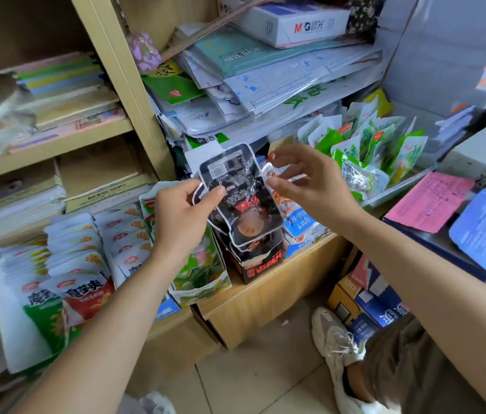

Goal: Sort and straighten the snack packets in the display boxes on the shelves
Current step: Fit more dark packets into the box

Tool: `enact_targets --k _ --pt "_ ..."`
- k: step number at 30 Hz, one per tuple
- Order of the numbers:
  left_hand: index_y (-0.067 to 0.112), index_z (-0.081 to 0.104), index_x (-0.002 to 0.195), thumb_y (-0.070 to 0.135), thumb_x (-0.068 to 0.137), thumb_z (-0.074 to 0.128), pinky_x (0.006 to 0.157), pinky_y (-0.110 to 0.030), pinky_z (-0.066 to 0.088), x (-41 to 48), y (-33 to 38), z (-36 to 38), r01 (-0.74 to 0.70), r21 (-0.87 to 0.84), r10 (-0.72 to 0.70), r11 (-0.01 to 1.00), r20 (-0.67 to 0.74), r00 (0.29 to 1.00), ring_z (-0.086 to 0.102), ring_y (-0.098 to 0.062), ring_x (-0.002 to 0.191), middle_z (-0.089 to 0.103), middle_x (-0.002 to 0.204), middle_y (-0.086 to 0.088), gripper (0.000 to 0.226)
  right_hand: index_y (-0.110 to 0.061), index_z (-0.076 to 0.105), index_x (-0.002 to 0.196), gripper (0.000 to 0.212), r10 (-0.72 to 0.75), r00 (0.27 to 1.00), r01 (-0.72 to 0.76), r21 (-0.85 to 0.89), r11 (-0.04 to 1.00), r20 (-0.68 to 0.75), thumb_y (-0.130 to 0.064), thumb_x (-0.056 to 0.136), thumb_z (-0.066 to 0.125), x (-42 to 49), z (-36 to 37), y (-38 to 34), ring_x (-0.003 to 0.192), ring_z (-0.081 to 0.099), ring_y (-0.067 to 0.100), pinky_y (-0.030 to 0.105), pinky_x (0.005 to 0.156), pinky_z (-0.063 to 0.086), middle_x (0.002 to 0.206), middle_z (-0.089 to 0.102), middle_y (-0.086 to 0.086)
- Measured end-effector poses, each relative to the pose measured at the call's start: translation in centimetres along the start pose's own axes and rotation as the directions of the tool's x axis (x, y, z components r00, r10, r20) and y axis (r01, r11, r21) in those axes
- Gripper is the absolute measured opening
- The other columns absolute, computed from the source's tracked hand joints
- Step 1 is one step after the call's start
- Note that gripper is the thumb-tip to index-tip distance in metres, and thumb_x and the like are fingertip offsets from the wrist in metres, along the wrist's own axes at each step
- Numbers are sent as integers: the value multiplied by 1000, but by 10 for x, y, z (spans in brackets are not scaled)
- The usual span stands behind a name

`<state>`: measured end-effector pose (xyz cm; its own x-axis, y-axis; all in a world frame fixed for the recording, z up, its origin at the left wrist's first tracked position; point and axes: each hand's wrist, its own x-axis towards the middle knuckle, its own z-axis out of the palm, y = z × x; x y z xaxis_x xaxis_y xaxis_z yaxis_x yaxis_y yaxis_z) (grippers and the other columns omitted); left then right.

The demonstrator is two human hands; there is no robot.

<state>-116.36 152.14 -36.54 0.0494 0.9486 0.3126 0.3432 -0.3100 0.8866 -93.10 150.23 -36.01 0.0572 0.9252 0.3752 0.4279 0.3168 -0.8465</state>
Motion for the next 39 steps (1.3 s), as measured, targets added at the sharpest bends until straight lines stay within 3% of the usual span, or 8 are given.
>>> enact_targets --k 4,9,16,24,28,31,35,39 --pt "23 78 92 22 90 74 74 -37 50 4 15 -12 217 -280 -232 935 -21 973 68 -18 86 76 93 1 4 -16 58 132 59 37 992 -50 107 993 123 -36 81 79 -10 1 -7 96 68 17 35 82 59 114 68 -1" --pt "15 73 102 11 91 70 80 -35 56 2 25 -17 356 -507 -384 785 53 922 71 -18 94 77 103 -4 12 -25 55 135 71 143 973 -171 154 973 180 -49 72 77 -11 14 -18 103 62 9 27 87 56 116 62 -10" --pt "10 70 116 6 91 70 85 -37 58 -7 27 -28 305 -498 -350 812 4 937 73 -20 99 76 109 -5 25 -8 66 98 22 242 921 -386 617 686 307 -7 78 76 3 26 -27 84 71 25 38 75 60 93 69 12" --pt "25 39 151 29 81 84 109 -27 41 -14 15 -41 -93 114 110 989 -161 981 43 9 131 47 145 17 84 -2 64 89 14 395 881 -446 735 511 260 12 88 62 12 39 -30 67 73 20 29 57 58 72 72 9" --pt "19 47 149 49 75 79 120 -47 29 -13 10 -41 -559 547 544 623 210 812 30 -22 148 37 159 -1 86 0 62 102 19 439 853 -482 747 458 281 13 88 62 14 37 -29 64 73 19 25 52 56 77 73 13" --pt "21 48 149 47 75 80 118 -47 33 -12 4 -31 -574 580 495 577 311 812 41 -19 143 45 155 0 84 -1 61 115 30 448 827 -533 724 437 339 13 89 61 12 38 -29 64 72 18 23 52 56 86 71 17" --pt "18 69 129 6 71 84 100 -31 51 -9 -3 -30 -560 541 558 628 189 808 64 -12 116 69 127 4 61 -4 65 111 25 426 820 -562 677 476 382 2 87 66 13 39 -28 78 67 20 27 62 62 98 71 16" --pt "14 71 122 15 86 79 82 -19 56 -3 6 -27 -518 468 576 716 24 817 70 -4 97 74 111 6 36 -1 63 119 39 330 871 -490 708 509 365 -21 86 66 16 28 -29 79 69 23 26 70 61 105 66 22"
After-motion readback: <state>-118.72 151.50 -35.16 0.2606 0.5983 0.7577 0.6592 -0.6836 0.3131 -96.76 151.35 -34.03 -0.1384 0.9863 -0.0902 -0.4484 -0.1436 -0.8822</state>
